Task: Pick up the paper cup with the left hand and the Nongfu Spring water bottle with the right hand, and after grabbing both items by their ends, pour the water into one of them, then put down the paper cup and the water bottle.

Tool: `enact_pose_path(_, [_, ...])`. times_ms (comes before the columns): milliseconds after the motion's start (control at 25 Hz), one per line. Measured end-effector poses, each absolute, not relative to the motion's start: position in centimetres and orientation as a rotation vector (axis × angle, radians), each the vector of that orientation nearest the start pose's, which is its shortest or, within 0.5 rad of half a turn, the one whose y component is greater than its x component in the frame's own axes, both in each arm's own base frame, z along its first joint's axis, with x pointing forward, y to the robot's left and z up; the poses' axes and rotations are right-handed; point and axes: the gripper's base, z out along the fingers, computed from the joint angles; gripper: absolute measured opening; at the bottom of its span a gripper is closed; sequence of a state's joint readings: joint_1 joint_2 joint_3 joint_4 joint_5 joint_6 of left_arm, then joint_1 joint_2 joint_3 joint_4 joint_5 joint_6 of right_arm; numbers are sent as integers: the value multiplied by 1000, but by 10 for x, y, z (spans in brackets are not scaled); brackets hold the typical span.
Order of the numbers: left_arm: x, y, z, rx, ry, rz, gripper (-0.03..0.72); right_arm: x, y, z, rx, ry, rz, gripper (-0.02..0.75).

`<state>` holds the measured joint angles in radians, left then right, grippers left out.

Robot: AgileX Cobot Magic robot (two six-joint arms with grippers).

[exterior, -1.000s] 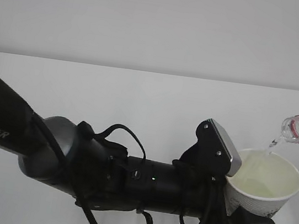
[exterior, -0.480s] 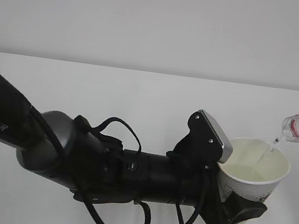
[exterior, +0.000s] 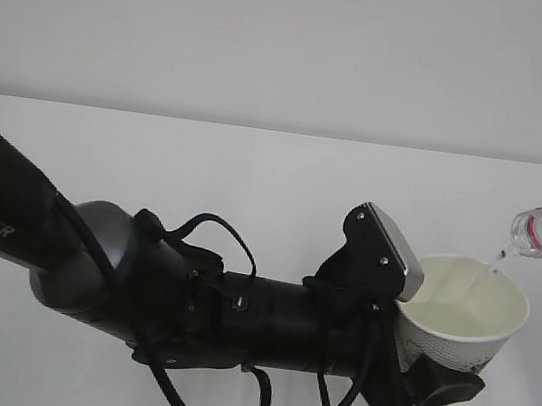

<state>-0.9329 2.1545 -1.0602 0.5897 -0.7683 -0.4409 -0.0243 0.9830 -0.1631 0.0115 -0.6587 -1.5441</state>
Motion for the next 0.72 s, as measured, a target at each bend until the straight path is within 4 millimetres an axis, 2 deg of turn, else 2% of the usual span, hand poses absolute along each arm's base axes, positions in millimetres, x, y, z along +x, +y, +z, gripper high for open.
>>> enact_pose_path(720, [222, -358, 109, 1156, 1640, -990, 546, 167, -5, 221, -1219, 1303, -1171, 413])
